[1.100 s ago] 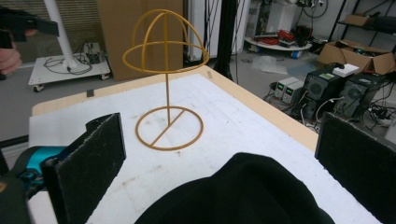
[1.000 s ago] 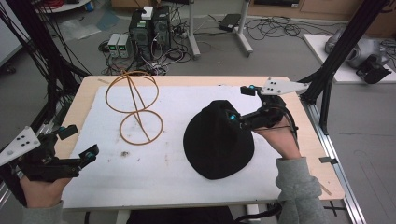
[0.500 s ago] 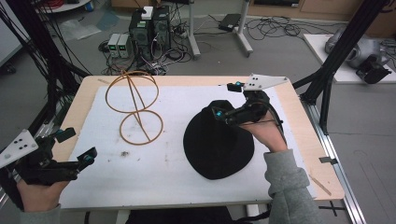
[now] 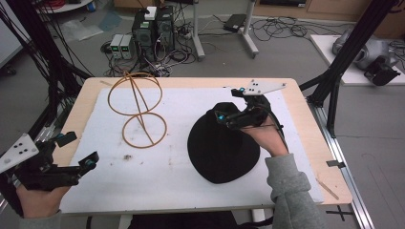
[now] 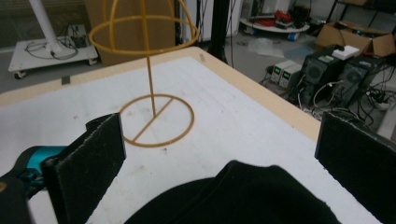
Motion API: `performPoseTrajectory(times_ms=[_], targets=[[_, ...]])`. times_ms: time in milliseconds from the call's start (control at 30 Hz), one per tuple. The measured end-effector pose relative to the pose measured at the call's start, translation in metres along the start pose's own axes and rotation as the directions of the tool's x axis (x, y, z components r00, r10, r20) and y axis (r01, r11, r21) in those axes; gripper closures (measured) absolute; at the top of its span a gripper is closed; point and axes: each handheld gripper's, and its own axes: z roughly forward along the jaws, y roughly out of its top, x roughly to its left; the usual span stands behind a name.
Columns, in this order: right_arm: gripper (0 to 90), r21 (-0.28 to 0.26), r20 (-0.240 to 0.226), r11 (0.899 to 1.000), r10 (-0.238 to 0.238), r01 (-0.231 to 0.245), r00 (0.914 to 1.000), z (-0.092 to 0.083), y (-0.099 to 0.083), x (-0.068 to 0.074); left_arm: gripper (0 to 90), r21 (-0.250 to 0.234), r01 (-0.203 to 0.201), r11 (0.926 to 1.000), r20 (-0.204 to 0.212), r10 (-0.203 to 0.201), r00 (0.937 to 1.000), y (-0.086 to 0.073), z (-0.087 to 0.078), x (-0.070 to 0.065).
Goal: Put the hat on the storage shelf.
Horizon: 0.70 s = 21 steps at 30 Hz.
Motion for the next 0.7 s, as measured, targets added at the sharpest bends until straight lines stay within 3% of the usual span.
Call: performPoseTrajectory(times_ms=[367,700], targets=[[0.9,0.023,0.019,0.999,0.028,-0.029,0.9994,0.014,-0.024,-0.001,1.8,0.001,0.007,1.0000,0.010,-0.007,0.9999,0.000,0.002,-0.001],[1.0,0.056,0.045,0.998,0.033,-0.036,0.9984,0.025,-0.034,-0.001,1.8,0.005,0.007,1.0000,0.021,-0.007,0.9998,-0.001,0.004,-0.002]])
